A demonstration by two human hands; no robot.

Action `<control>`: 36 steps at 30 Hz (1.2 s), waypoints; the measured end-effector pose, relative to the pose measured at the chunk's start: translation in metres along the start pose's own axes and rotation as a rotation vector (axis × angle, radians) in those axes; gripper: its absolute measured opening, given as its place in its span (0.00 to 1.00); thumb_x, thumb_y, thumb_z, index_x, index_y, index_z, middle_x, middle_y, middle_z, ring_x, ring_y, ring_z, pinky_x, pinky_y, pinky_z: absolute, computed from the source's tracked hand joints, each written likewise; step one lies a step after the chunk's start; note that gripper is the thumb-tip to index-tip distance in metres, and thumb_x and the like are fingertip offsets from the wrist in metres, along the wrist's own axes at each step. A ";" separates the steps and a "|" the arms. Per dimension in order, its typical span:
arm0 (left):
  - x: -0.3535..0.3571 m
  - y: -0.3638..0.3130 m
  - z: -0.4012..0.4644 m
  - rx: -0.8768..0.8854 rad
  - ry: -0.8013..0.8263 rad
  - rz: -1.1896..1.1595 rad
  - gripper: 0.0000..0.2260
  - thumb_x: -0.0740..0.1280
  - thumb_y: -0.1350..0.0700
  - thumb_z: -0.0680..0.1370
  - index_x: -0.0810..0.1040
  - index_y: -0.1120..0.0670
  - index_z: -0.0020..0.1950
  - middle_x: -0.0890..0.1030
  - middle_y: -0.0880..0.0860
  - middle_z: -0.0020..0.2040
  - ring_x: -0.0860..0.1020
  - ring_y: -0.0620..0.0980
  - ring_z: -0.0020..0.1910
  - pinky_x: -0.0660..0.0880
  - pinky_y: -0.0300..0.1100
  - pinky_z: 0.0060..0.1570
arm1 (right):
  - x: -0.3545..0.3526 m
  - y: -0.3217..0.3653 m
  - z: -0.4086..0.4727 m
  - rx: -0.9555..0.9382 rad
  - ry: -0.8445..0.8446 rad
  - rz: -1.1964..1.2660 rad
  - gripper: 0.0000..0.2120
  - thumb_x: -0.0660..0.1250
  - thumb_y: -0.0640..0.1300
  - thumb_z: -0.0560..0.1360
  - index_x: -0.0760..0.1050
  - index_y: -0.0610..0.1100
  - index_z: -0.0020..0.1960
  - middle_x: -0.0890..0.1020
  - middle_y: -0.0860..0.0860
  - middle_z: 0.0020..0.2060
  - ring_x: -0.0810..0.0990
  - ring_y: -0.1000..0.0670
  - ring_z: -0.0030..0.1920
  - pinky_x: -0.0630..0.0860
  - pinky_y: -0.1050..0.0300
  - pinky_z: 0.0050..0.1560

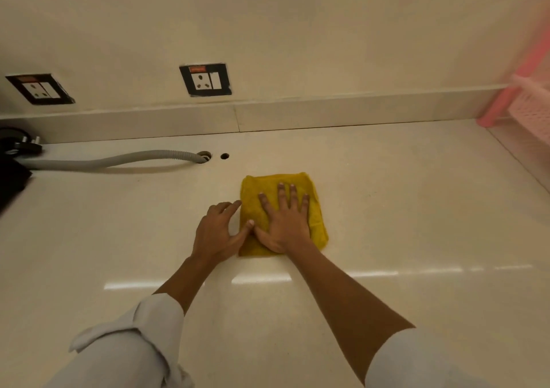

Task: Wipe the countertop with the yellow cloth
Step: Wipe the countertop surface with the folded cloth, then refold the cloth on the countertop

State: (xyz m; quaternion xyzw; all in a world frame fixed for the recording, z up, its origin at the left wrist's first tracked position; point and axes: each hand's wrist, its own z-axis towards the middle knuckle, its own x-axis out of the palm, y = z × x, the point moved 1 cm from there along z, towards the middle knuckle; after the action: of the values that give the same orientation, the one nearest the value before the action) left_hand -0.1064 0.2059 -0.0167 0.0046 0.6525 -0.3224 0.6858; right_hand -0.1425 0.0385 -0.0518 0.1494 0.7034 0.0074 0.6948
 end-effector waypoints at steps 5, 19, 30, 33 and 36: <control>-0.002 -0.022 -0.020 -0.074 0.014 -0.117 0.23 0.63 0.41 0.75 0.75 0.52 0.66 0.81 0.54 0.48 0.80 0.55 0.48 0.76 0.47 0.45 | 0.003 0.009 -0.070 0.022 -0.015 0.024 0.41 0.38 0.76 0.71 0.43 0.60 0.80 0.42 0.42 0.80 0.36 0.37 0.78 0.34 0.30 0.73; -0.002 -0.097 -0.101 0.161 0.430 0.044 0.36 0.68 0.43 0.69 0.59 0.46 0.75 0.81 0.58 0.52 0.79 0.59 0.53 0.76 0.50 0.48 | -0.017 -0.032 -0.234 0.225 -0.037 0.012 0.37 0.40 0.73 0.74 0.52 0.59 0.79 0.49 0.43 0.80 0.43 0.41 0.80 0.42 0.36 0.77; 0.010 -0.131 -0.130 0.182 0.609 0.087 0.39 0.68 0.57 0.74 0.49 0.49 0.78 0.67 0.60 0.66 0.72 0.57 0.61 0.75 0.48 0.57 | -0.049 -0.082 -0.246 0.502 -0.051 0.252 0.35 0.63 0.60 0.78 0.54 0.50 0.79 0.73 0.44 0.63 0.75 0.42 0.59 0.75 0.50 0.52; 0.020 -0.150 -0.136 0.182 0.595 -0.003 0.34 0.68 0.60 0.74 0.55 0.50 0.75 0.66 0.57 0.68 0.74 0.55 0.59 0.76 0.45 0.57 | -0.054 -0.109 -0.250 0.523 0.007 0.294 0.37 0.63 0.60 0.78 0.50 0.50 0.80 0.76 0.44 0.60 0.77 0.43 0.59 0.74 0.50 0.57; 0.037 -0.173 -0.140 0.147 0.571 -0.085 0.31 0.69 0.61 0.73 0.60 0.50 0.73 0.64 0.55 0.69 0.75 0.55 0.59 0.77 0.46 0.59 | -0.063 -0.142 -0.259 0.539 0.036 0.240 0.37 0.62 0.61 0.78 0.50 0.50 0.79 0.79 0.46 0.58 0.79 0.44 0.57 0.75 0.51 0.55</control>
State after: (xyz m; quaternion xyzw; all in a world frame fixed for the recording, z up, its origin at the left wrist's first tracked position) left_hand -0.3108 0.1127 0.0013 0.1176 0.7934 -0.3830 0.4583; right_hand -0.4254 -0.0595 -0.0122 0.4103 0.6697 -0.0949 0.6116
